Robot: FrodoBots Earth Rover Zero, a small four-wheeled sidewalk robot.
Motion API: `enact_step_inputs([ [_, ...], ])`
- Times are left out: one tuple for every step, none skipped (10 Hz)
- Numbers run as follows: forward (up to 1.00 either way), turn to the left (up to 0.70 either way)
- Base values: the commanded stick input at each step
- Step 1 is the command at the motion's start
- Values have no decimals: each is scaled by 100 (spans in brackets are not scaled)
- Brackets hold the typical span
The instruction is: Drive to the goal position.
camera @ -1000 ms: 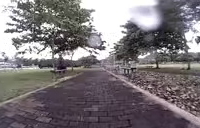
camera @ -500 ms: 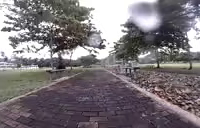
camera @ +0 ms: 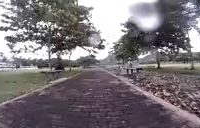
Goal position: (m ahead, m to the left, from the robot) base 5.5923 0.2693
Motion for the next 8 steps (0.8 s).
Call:
enact_step_inputs([
  [70,0],
  [70,0],
  [70,0],
  [70,0],
  [70,0],
  [70,0],
  [70,0],
  [70,0],
])
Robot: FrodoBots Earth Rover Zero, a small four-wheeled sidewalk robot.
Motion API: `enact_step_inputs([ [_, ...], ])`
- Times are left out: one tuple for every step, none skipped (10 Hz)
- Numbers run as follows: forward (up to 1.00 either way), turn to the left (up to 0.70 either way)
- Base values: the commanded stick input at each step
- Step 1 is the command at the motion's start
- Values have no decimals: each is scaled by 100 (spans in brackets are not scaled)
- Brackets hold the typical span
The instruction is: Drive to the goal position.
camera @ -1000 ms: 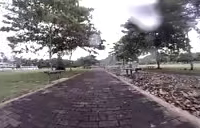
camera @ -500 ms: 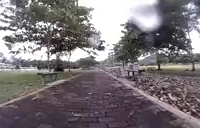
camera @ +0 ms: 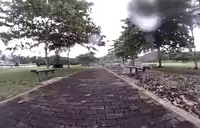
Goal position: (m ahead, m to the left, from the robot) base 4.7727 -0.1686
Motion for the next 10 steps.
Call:
enact_step_inputs([
  [70,0],
  [70,0],
  [70,0],
  [70,0],
  [70,0],
  [70,0],
  [70,0],
  [70,0],
  [70,0],
  [70,0],
])
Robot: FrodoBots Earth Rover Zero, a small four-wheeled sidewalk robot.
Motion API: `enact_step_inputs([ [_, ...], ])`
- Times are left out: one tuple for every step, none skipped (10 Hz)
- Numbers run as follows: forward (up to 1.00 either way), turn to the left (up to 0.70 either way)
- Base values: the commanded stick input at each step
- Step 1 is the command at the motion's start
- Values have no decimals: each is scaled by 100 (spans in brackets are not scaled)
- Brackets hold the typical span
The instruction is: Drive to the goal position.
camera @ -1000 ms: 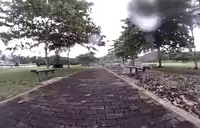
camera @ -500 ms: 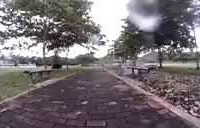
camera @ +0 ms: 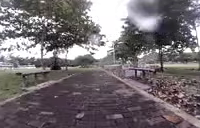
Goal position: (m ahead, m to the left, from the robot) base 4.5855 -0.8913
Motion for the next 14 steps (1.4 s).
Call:
enact_step_inputs([
  [70,16],
  [70,21],
  [70,0],
  [70,0],
  [70,0],
  [70,0],
  [70,0],
  [70,0],
  [70,0],
  [70,0],
  [70,0],
  [70,0],
  [70,0],
  [70,0],
])
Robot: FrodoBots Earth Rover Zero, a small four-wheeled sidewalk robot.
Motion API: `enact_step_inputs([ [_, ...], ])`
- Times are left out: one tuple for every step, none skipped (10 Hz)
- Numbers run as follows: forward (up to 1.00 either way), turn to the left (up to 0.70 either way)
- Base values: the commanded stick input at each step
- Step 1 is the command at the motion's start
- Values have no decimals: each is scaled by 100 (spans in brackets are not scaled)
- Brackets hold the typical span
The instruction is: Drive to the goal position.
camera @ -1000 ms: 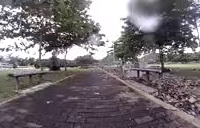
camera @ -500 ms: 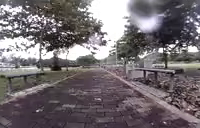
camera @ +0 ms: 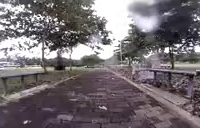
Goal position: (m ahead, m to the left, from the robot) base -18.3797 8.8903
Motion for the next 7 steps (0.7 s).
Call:
enact_step_inputs([
  [70,0],
  [70,0],
  [70,0],
  [70,0],
  [70,0],
  [70,0],
  [70,0],
])
